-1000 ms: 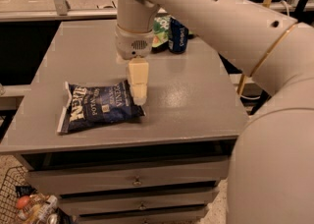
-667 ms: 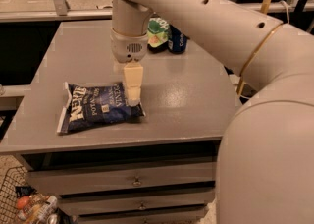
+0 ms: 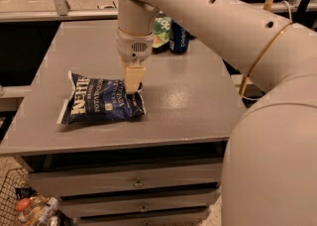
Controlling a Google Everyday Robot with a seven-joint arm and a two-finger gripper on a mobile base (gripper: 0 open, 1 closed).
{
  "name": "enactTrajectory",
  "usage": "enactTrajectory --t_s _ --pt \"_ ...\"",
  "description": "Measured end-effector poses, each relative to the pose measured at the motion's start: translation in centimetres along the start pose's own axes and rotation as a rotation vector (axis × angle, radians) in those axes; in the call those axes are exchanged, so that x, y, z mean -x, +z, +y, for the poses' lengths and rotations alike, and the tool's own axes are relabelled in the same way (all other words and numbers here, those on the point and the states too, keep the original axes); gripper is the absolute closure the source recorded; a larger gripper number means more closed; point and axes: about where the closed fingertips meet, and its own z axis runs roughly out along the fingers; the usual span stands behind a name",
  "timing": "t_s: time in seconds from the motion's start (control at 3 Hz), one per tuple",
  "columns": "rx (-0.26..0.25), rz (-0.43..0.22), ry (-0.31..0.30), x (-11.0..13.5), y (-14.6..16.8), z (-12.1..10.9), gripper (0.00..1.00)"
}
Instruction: Pick blue chip bag
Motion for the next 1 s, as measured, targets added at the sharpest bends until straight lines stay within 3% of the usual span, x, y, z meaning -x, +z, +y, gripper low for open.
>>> enactTrajectory --t_s 0.33,0.67,1.0 --pt "-0.08 -0.009 0.032 -1.6 -3.0 0.7 0.87" --pt "-0.188 -0.02 0.063 -3.6 -7.2 1.9 1.0" --pt "-0.259 -0.04 0.075 -4.9 -9.9 2.8 1.0"
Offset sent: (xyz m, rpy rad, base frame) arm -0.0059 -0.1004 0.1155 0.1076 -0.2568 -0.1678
